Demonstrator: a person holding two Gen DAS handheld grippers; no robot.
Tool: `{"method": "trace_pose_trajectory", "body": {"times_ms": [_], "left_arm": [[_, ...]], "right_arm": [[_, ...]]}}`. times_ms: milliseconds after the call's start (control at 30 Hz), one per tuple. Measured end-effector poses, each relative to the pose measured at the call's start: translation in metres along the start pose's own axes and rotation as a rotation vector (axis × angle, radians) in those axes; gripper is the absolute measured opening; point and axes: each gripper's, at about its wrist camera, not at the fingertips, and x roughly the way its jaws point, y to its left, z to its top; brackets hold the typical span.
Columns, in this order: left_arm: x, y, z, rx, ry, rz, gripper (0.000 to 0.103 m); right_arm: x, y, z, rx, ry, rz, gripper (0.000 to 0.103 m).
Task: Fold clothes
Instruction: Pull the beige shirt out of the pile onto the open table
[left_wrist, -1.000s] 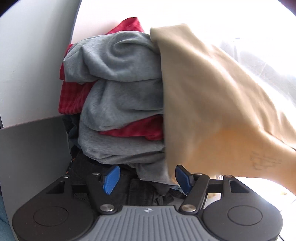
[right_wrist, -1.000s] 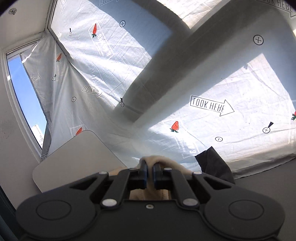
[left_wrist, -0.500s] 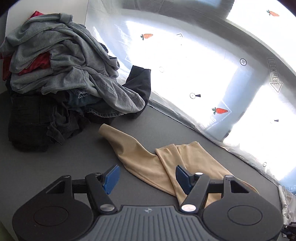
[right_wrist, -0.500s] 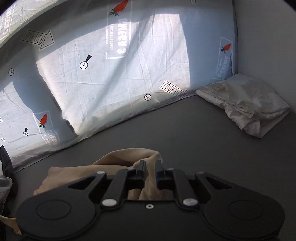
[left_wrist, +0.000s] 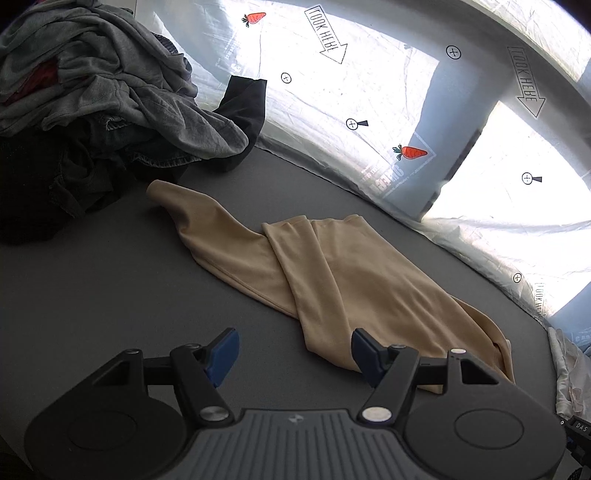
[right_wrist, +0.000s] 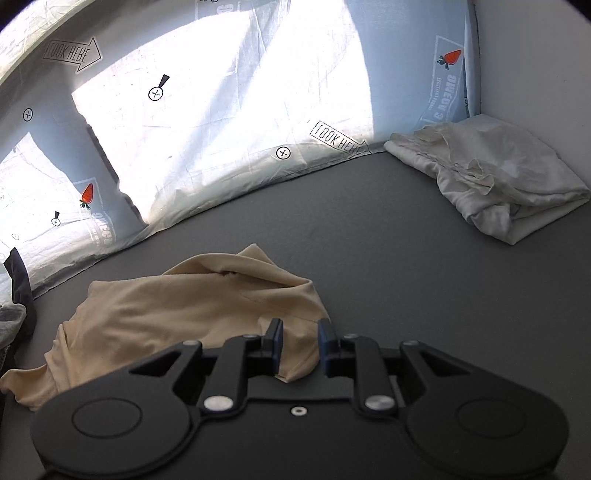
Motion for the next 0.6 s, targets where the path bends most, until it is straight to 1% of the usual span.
{"method": "trace_pose_trajectory", "body": {"times_ms": [167, 333, 367, 400, 433, 500, 567, 600], "left_arm": [[0.035, -0.008, 0.011, -0.012, 0.036, 0.015, 0.068], [0.092, -0.008, 0.034, -0.023, 0.098, 0.047, 0.068], [0.102, -0.007, 0.037, -0.023, 0.108, 0.054, 0.068], [0.116, -0.007, 0.041, -0.021, 0.122, 0.063, 0.068], [0.132, -0.007, 0.046, -0.018, 0.136, 0.072, 0.068], [0.156, -0.012, 0.05, -0.005, 0.154, 0.089, 0.068], [0.179, -0.016, 0.053, 0.011, 0.171, 0.106, 0.068], [0.192, -0.018, 0.054, 0.026, 0.18, 0.113, 0.068]], "right_arm": [[0.03, 0.023, 0.012, -0.061, 0.021, 0.02, 0.022], [0.082, 0.058, 0.042, -0.129, 0.039, 0.026, 0.022], [0.095, 0.067, 0.049, -0.158, 0.041, 0.034, 0.025], [0.107, 0.076, 0.056, -0.187, 0.042, 0.042, 0.031], [0.118, 0.085, 0.061, -0.22, 0.04, 0.051, 0.034], [0.144, 0.105, 0.069, -0.297, 0.05, 0.069, 0.038], [0.17, 0.125, 0.073, -0.37, 0.073, 0.08, 0.04], [0.181, 0.133, 0.073, -0.395, 0.09, 0.091, 0.042]]}}
